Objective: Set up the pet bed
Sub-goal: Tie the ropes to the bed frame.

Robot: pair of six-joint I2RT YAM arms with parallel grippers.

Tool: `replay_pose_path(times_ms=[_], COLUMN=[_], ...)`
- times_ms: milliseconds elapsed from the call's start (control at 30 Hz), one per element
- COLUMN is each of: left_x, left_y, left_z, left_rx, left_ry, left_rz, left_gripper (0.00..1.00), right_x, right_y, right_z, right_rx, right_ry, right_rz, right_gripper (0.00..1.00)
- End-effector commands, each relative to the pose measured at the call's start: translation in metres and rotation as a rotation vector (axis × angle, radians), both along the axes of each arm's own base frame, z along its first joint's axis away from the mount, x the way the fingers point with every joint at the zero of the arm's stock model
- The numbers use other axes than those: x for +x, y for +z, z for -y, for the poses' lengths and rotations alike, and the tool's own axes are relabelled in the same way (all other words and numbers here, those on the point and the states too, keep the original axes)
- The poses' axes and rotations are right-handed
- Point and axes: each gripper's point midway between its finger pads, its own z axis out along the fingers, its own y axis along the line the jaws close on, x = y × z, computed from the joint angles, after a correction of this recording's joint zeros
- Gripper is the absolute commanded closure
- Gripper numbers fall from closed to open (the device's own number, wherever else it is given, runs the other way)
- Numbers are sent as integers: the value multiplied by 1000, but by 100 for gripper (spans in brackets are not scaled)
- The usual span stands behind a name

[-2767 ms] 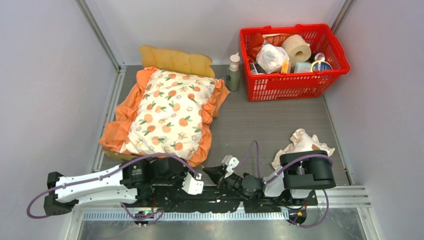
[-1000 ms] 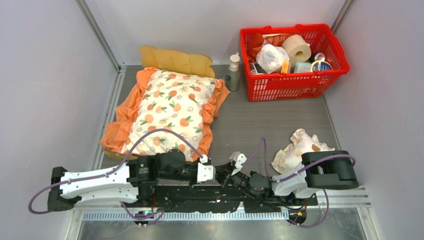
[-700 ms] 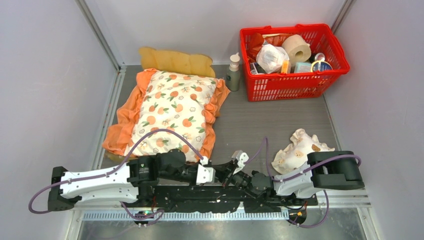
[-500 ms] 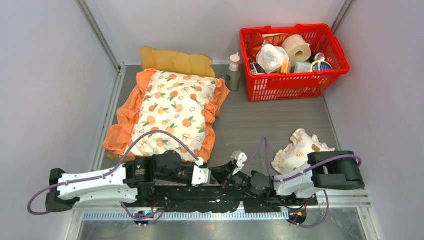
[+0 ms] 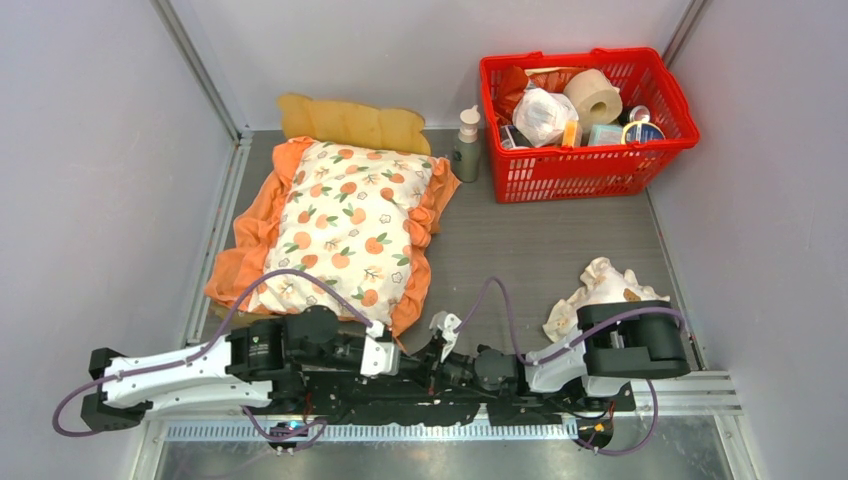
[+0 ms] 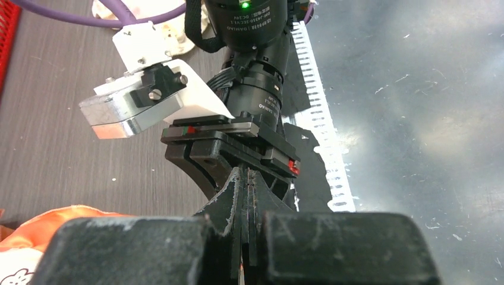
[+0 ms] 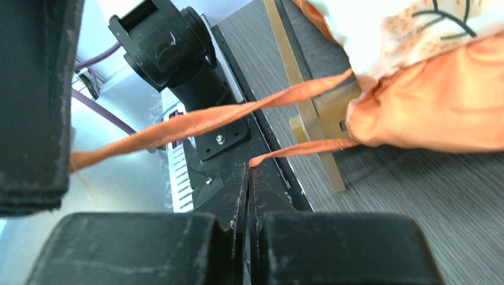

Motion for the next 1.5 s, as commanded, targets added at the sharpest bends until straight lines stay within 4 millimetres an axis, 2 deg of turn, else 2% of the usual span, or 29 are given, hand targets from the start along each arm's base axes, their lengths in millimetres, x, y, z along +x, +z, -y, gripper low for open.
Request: replay_pose_path(times_ms=[0,100,300,367,433,567,733,800,1000,1100,1367,1467], left_x=[3,2,-3,-5,-7,-12,-6,-6,-7,-4,2,9], left_y=[1,2,-2,-6,-8,-10,-10,-11,-20,-26,-44,-48], left_z=[-6,-9,-10,-10,-8,-5,-10,-10,0,5,14,15], left_rx=[-18,-28,-19,-11,-5,17,31,26,29,38,105,135], left_ry=[9,8,-17,-30,-43,-76,-51,-52,-61,-51,-42,-23], left_rz=[41,45,33,27,24,9,43,45,27,29,39,68], left_gripper=[100,100,100,100,100,100,100,100,100,100,100,82], right_x=[12,31,102,117,123,120,110,108,91,81,77,78], right_y=[39,55,76,79,81,79,69,70,99,98,92,88], right_z=[-20,-25,0,5,8,11,23,25,15,5,4,7], right_rx=[119,131,199,209,218,203,192,180,196,180,208,206], right_ry=[-27,-86,-301,-333,-336,-309,-281,-272,-153,-89,-70,-84], right_rz=[-17,-6,-46,-54,-59,-62,-85,-77,-24,-49,-99,-104], right_gripper=[95,95,95,95,95,95,95,95,95,95,95,95])
